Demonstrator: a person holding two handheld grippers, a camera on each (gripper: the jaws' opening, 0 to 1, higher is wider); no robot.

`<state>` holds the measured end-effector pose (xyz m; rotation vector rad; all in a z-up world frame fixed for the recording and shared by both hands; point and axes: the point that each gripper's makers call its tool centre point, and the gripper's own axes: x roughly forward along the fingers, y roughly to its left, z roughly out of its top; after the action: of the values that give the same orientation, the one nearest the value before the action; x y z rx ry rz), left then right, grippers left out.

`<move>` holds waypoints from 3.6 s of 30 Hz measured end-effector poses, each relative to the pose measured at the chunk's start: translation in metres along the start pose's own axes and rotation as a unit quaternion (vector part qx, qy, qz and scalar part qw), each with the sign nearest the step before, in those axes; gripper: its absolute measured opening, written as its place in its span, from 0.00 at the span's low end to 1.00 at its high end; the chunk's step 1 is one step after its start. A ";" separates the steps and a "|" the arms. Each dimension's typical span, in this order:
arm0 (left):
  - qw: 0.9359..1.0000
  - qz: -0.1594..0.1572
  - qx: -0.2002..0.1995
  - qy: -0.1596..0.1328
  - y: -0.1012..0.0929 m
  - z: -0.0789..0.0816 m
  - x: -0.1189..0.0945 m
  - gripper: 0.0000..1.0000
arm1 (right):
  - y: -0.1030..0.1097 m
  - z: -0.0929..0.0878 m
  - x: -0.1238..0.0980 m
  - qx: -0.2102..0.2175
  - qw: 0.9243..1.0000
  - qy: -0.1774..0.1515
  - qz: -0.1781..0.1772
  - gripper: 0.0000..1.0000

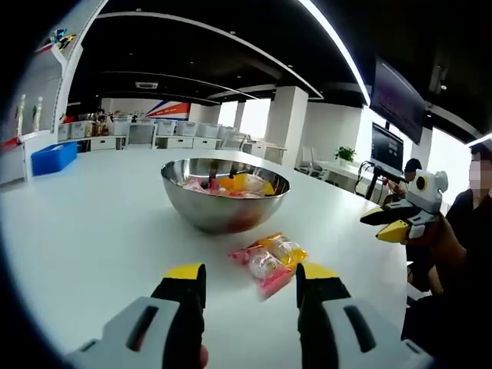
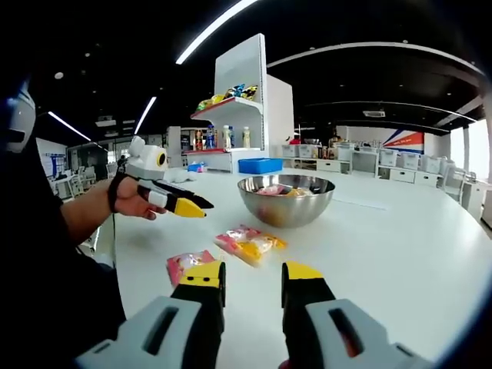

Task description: Pick up the marshmallows scattered on the table and place them into the bowl on the table

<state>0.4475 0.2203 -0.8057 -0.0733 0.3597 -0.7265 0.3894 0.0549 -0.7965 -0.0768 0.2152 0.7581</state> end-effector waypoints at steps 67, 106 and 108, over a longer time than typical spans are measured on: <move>0.981 -0.016 0.146 0.128 -0.011 -0.026 0.044 0.38 | -0.015 -0.013 0.000 0.010 1.000 0.003 0.003 0.28; 0.979 0.011 0.156 0.130 -0.007 -0.031 0.045 0.19 | -0.009 -0.014 -0.002 0.007 1.000 0.003 0.005 0.28; 0.979 0.008 0.158 0.129 -0.007 -0.030 0.045 0.17 | -0.008 -0.014 -0.002 0.007 1.000 0.003 0.005 0.28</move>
<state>0.4631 0.1871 -0.8460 0.3275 0.4873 -0.7710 0.3917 0.0456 -0.8103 -0.0655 0.2274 0.7661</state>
